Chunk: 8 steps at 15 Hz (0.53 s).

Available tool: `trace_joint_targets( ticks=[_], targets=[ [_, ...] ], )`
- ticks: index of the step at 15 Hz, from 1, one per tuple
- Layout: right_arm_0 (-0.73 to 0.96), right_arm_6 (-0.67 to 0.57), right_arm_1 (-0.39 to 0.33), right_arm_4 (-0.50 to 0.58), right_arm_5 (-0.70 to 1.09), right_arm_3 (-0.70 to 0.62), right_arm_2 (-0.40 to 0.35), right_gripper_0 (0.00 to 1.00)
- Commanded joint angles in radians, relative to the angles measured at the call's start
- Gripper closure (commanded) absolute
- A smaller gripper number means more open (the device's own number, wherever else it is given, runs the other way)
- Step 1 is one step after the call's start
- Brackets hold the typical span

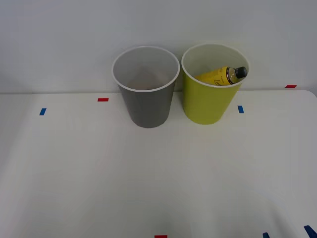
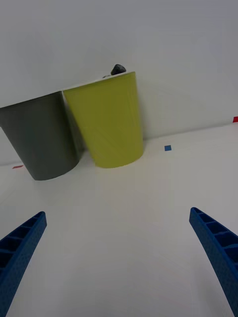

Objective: Put cans in the gray bin, plastic bottles in the light green bin

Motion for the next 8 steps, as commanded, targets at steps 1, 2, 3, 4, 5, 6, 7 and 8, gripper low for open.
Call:
trace_joint_targets(
  ticks=[1, 2, 3, 4, 5, 6, 7, 8],
  targets=[
    [0.003, 0.003, 0.000, -0.004, -0.008, -0.001, -0.001, 0.00],
    [0.003, 0.003, 0.000, -0.004, -0.008, -0.001, -0.001, 0.00],
    [0.003, 0.003, 0.000, -0.004, -0.008, -0.001, -0.001, 0.00],
    [0.003, 0.003, 0.000, -0.004, -0.008, -0.001, -0.001, 0.00],
    [0.003, 0.003, 0.000, -0.004, -0.008, -0.001, -0.001, 0.00],
    [0.003, 0.003, 0.000, -0.004, -0.008, -0.001, -0.001, 0.00],
    [0.003, 0.003, 0.000, -0.004, -0.008, -0.001, -0.001, 0.00],
    [0.003, 0.003, 0.000, -0.004, -0.008, -0.001, -0.001, 0.00]
  ],
)
